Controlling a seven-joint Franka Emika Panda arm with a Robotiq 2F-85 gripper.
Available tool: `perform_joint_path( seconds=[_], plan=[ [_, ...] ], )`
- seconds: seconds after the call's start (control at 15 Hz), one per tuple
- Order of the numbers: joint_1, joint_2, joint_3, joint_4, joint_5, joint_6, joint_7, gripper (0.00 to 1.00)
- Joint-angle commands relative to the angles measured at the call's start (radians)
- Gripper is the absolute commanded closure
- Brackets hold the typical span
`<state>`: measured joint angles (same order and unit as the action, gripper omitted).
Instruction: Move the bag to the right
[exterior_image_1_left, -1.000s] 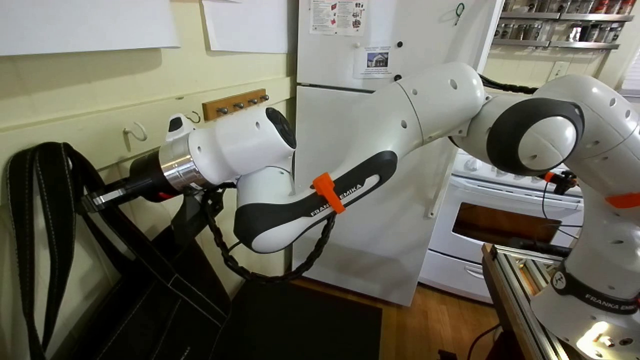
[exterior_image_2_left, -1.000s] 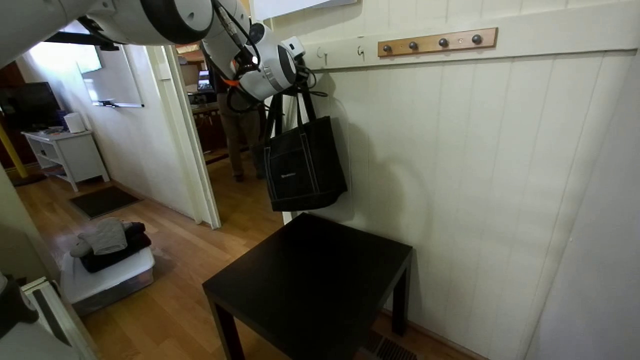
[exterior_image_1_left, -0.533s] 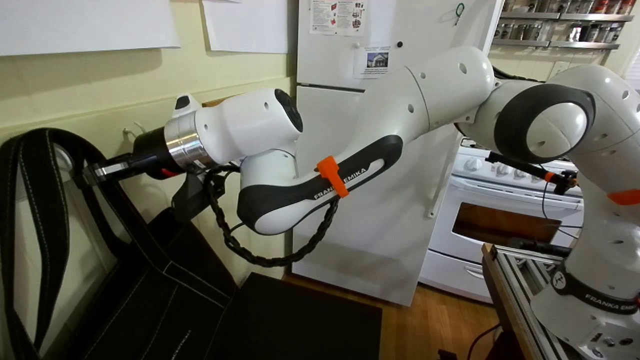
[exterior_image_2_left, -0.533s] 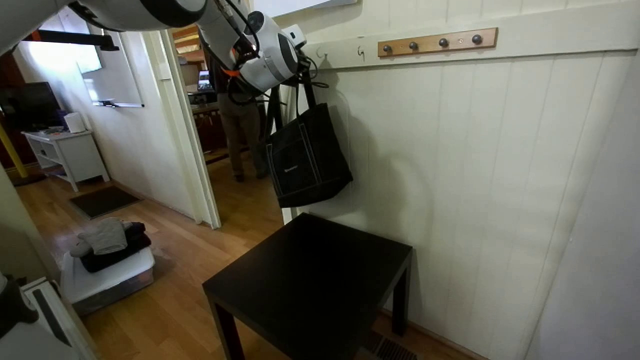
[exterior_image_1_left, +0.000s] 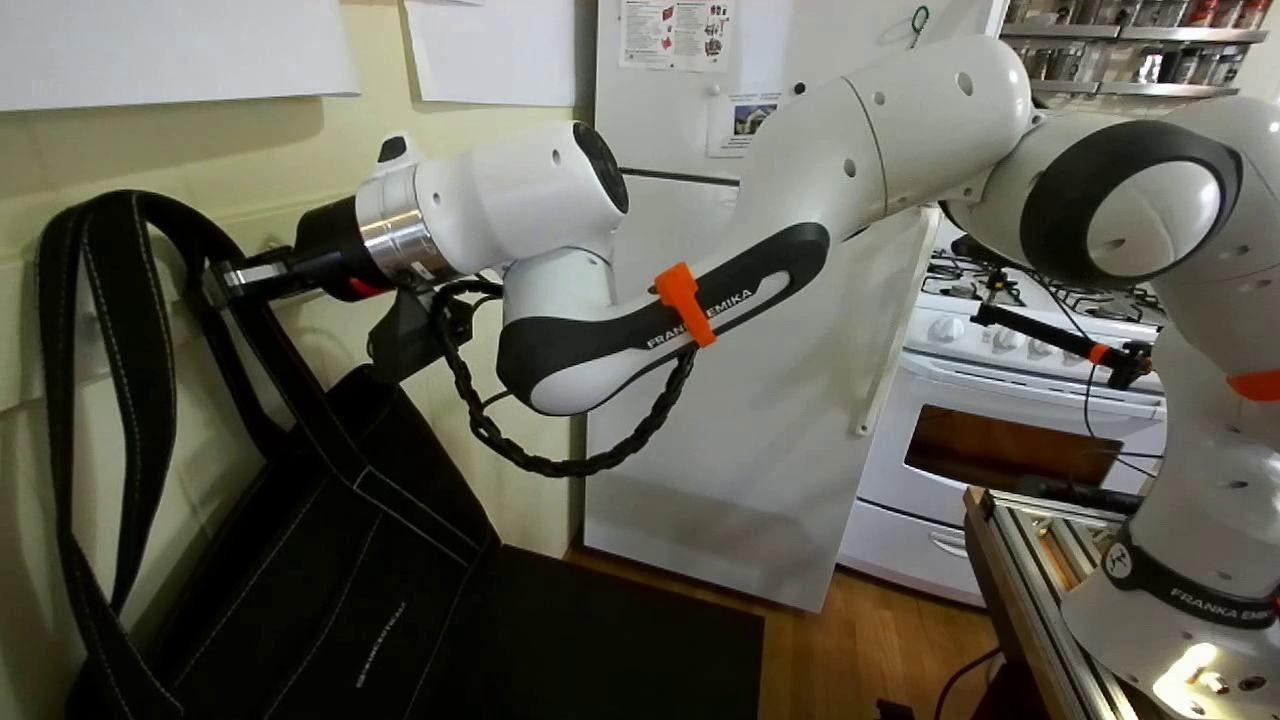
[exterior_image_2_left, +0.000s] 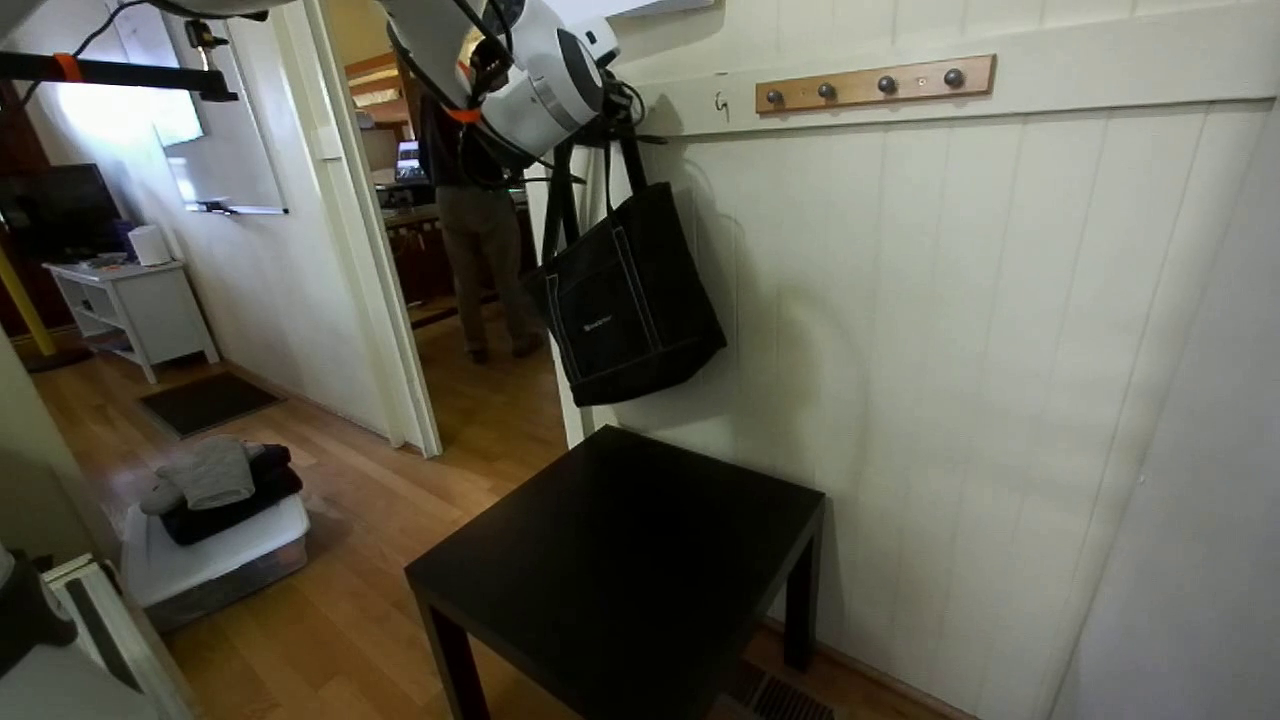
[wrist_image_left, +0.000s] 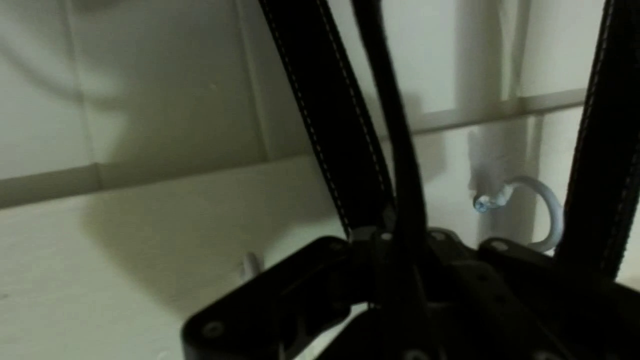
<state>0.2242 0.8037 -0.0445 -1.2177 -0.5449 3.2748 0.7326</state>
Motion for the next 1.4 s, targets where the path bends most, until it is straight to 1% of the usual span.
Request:
perform_joint_path(
  seconds=[0.0, 0.07, 0.13, 0.2, 0.27, 0.33, 0.53, 0.67, 0.8, 0.93, 1.13, 1.33],
  plan=[
    [-0.030, -0.125, 0.048, -0.162, -0.026, -0.011, -0.006, 0.99],
    [-0.045, -0.146, 0.068, -0.195, -0.031, -0.012, -0.012, 0.99],
    [-0.058, -0.181, 0.117, -0.273, 0.128, -0.004, -0.192, 0.99],
    [-0.074, -0.197, 0.134, -0.301, 0.168, -0.003, -0.231, 0.99],
    [-0.137, -0.211, 0.198, -0.314, 0.053, -0.019, -0.149, 0.99],
    [-0.164, -0.230, 0.228, -0.346, 0.073, -0.014, -0.175, 0.99],
    [-0.266, -0.267, 0.322, -0.411, 0.085, 0.007, -0.171, 0.99],
    [-0.327, -0.289, 0.370, -0.445, 0.092, -0.002, -0.166, 0.99],
    [-0.379, -0.308, 0.401, -0.474, 0.097, -0.009, -0.160, 0.99],
    [-0.446, -0.314, 0.457, -0.500, 0.099, -0.014, -0.162, 0.99],
    [-0.560, -0.298, 0.565, -0.534, 0.102, -0.024, -0.164, 0.99],
    [-0.702, -0.281, 0.701, -0.579, 0.102, -0.043, -0.171, 0.99]
  ],
)
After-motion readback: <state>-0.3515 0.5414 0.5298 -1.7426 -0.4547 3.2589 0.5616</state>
